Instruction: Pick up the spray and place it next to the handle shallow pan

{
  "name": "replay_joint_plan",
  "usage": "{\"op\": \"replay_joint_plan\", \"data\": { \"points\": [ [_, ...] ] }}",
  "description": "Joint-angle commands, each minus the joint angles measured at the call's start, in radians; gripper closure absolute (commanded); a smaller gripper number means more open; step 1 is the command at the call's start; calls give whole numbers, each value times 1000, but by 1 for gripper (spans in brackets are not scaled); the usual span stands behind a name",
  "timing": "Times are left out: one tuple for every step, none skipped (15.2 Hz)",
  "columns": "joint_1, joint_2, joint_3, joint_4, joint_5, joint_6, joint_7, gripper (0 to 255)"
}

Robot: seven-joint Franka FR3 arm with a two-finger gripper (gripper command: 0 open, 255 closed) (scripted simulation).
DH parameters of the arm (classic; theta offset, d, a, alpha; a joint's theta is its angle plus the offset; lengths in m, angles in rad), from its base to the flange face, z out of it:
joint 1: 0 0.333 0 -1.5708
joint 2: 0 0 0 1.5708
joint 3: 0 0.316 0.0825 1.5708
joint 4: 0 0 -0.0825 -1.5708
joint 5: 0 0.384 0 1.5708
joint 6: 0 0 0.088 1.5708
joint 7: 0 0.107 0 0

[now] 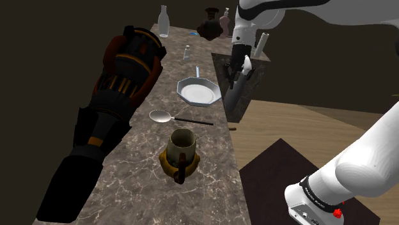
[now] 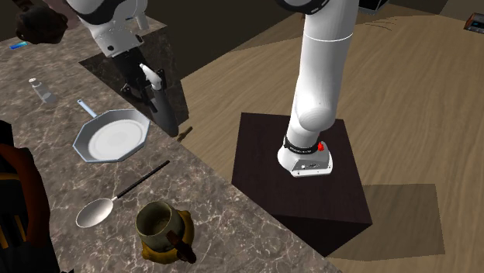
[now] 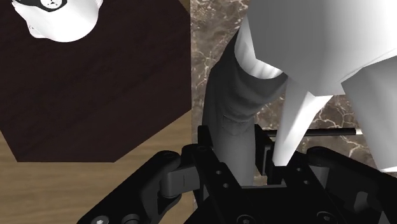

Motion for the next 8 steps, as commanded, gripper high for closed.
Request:
{"op": "replay_joint_plan", "data": {
  "points": [
    [1,7,1,-16,0,24,-5,255],
    [2,10,1,-26,0,36,-8,255],
    [2,13,1,-36,-1,48,-11,255],
    [2,17,1,-45,-1,60,-14,255],
    [3,20,2,-54,-1,73,-16,255],
    [3,24,2,-63,-1,85,-19,255],
    [4,28,2,-71,-1,97,-22,255],
    [4,32,2,-79,-1,109,-25,255]
  ]
}}
